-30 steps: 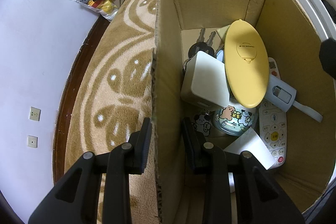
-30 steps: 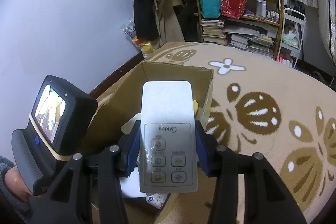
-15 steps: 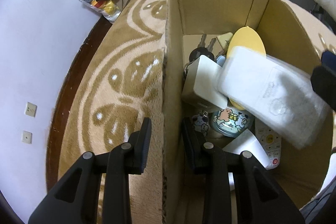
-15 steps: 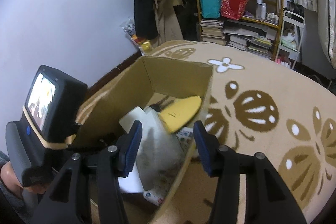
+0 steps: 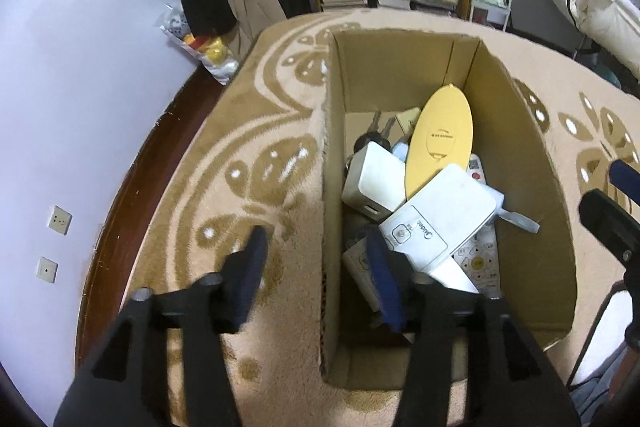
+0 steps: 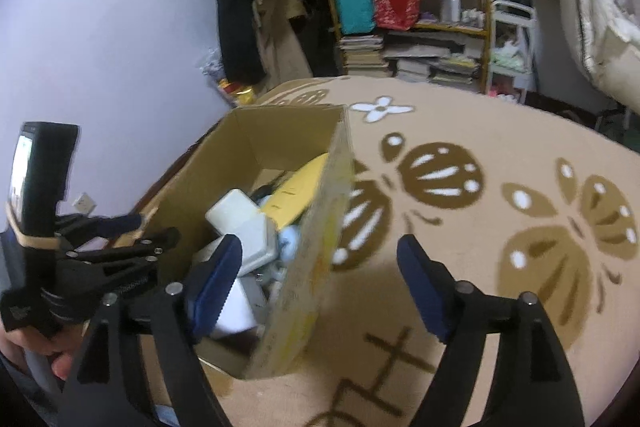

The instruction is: Organize rigid objects

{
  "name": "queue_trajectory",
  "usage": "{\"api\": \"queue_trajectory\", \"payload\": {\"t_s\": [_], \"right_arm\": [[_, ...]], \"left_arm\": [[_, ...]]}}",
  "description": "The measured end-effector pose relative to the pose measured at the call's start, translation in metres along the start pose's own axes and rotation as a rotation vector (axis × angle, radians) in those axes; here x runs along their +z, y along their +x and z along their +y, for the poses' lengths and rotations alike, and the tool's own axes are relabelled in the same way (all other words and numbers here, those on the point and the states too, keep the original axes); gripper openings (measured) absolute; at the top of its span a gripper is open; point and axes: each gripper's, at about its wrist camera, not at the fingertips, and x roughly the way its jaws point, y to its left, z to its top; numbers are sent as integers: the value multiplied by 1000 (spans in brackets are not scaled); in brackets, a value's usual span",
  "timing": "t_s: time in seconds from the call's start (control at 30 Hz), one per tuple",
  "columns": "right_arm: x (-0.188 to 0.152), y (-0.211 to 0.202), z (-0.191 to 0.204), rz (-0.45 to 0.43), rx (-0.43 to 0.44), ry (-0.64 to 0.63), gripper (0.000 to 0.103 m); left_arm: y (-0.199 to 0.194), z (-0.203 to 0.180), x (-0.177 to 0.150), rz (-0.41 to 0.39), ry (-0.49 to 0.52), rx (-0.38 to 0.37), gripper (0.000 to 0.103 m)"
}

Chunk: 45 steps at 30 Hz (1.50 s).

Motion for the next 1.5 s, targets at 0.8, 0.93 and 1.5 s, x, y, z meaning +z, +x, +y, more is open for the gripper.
{"api": "queue_trajectory", "payload": {"t_s": [0.8, 0.93, 1.5], "right_arm": [[-24, -98, -17, -212, -73, 127, 103], [-27, -110, -14, -249, -101, 119, 103], [-35, -113, -4, -265, -84, 76, 103]], "left_arm": [[-115, 22, -29, -356, -60, -70, 102], [-131, 22, -36, -411, -56, -80, 102], [-151, 9, -42, -460, 9, -53, 102]]}}
